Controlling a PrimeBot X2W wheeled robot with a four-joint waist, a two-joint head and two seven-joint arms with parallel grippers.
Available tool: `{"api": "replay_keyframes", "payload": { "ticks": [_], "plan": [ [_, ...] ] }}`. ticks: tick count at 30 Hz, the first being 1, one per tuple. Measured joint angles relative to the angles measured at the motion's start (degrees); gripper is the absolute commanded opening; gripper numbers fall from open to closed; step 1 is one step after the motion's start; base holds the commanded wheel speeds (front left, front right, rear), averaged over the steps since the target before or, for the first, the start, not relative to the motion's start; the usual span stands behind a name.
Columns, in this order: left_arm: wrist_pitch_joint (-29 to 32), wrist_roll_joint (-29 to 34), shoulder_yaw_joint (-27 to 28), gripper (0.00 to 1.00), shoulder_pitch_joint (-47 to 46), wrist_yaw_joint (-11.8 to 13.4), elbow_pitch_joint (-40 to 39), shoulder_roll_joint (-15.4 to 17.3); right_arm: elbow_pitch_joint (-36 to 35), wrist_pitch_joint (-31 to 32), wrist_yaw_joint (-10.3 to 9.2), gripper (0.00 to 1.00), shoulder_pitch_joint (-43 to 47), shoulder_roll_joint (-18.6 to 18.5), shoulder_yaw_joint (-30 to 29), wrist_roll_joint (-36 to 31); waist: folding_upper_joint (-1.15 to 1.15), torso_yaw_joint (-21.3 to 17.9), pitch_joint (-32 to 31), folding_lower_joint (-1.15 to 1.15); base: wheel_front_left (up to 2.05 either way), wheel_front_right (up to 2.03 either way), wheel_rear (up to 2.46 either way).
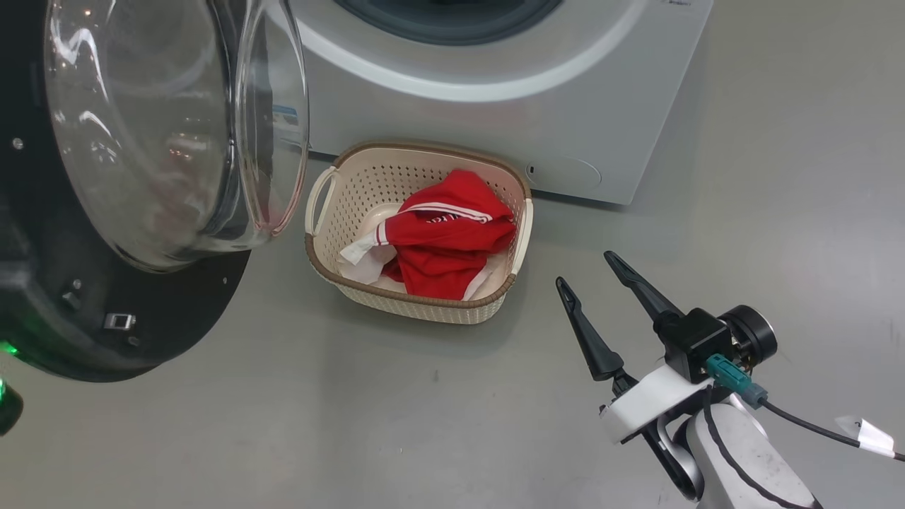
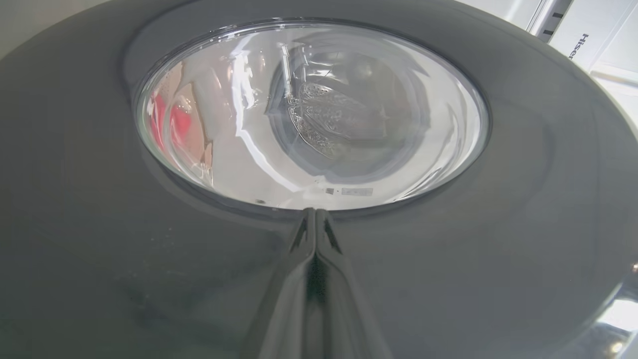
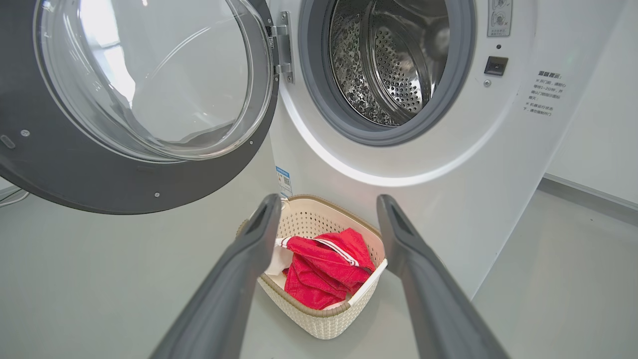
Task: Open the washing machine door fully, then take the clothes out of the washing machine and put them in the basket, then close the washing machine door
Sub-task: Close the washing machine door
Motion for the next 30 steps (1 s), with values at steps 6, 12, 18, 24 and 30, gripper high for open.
{"api": "replay_keyframes", "payload": {
  "ticks": [6,12,18,24,30],
  "plan": [
    [3.0,-0.8,-0.2,0.0,1.6,-0.2,-1.8,-2.2,0.1,0.0,0.0,1.0,0.6,0.3,0.3,0.7,0.0,-0.5,-1.3,0.0,0.0,0.0,0.0],
    [5.1,-2.6,-0.5,0.0,3.0,-0.7,-4.2,-5.6,0.2,0.0,0.0,1.0,1.4,0.4,0.8,1.0,0.0,-1.3,-2.3,0.0,0.0,0.0,0.0],
    [5.9,-3.0,-0.5,0.0,4.6,-0.7,-6.7,-8.0,0.2,0.0,0.0,1.0,1.4,0.6,1.3,1.0,0.0,-2.3,-2.7,0.0,0.0,0.0,0.0],
    [6.5,-4.0,-0.4,0.0,6.3,-0.7,-9.1,-11.4,0.1,0.0,-0.23,1.0,2.3,0.7,0.9,1.5,0.0,-3.6,-3.2,0.0,0.0,0.0,0.0],
    [6.8,-4.1,-0.6,0.0,7.6,-0.7,-11.6,-14.3,-0.7,0.0,-0.34,1.0,2.3,0.7,-0.1,1.5,0.0,-5.2,-3.2,0.0,0.0,0.0,0.0]
  ]
}}
